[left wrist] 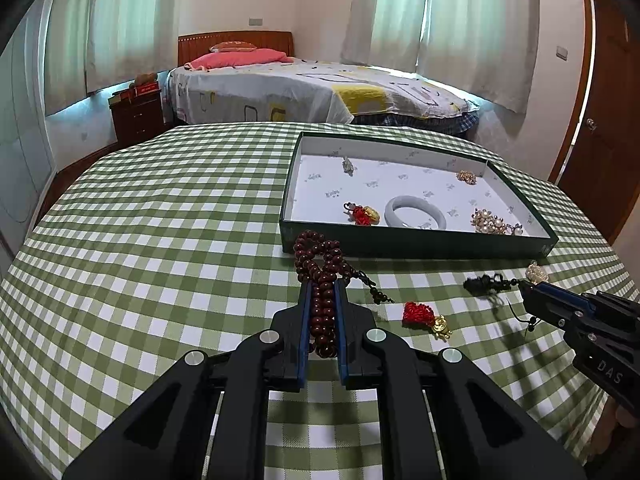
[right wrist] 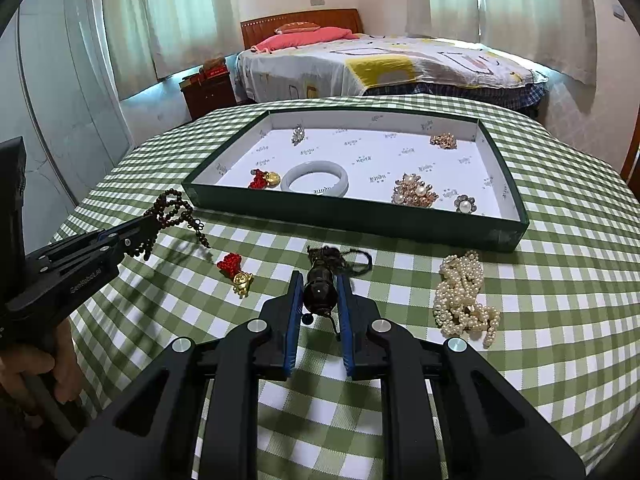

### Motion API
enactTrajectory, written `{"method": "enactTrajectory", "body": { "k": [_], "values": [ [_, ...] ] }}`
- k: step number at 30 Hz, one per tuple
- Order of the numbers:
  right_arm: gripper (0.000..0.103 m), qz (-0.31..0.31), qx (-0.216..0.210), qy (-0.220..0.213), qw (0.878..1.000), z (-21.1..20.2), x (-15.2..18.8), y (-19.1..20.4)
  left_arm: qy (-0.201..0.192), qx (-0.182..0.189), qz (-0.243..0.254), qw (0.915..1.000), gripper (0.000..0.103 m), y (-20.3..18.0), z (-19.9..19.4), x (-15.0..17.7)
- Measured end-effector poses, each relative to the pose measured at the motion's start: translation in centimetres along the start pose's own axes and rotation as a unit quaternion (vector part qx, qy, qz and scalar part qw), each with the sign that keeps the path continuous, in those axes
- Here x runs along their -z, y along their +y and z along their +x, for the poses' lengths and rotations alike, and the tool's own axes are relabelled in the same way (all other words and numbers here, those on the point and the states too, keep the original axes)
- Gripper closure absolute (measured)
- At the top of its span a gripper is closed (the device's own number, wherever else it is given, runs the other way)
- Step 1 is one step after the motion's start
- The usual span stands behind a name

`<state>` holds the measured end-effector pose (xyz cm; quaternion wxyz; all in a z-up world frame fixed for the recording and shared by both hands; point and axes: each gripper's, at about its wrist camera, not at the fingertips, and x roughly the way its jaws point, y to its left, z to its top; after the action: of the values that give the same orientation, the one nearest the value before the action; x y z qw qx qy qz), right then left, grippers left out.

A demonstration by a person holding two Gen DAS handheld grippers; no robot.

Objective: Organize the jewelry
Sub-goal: 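Carry the bead bracelet and black pendant into the box and open both grippers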

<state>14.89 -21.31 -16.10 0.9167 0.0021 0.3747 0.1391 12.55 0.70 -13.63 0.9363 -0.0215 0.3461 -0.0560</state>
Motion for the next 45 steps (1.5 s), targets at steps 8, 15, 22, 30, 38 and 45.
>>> {"method": "enactTrajectory", "body": {
  "k": [8,15,22,30,38,45],
  "values": [
    [0.086,0.0,0.0,-0.018,1.0,-1.4,-0.6,0.2,-0.014,0.006,-0.002,0.9999,0.092,-0.2,-0.9,-0.7],
    [0.086,-0.002,0.0,-0.039,0.999,-3.0,-1.4,0.3,-0.026,0.012,-0.004,0.9996,0.092,-0.6,-1.8,-1.2],
    [0.086,0.001,0.002,-0.068,0.998,-4.4,-3.2,-0.2,-0.043,0.029,-0.004,0.9987,0.092,-1.4,-2.7,-2.8],
    [0.086,0.007,0.016,-0.109,0.994,-5.0,-6.8,-1.7,-0.069,0.056,0.006,0.9961,0.092,-3.2,-2.2,-6.1],
    [0.086,0.008,0.03,-0.128,0.991,-2.4,-11.0,-3.8,-0.085,0.072,0.019,0.9936,0.092,-5.1,0.5,-9.8],
    [0.086,0.005,0.031,-0.126,0.992,1.6,-14.0,-5.7,-0.07,0.075,0.019,0.9945,0.092,-5.9,4.9,-12.6]
  ]
}}
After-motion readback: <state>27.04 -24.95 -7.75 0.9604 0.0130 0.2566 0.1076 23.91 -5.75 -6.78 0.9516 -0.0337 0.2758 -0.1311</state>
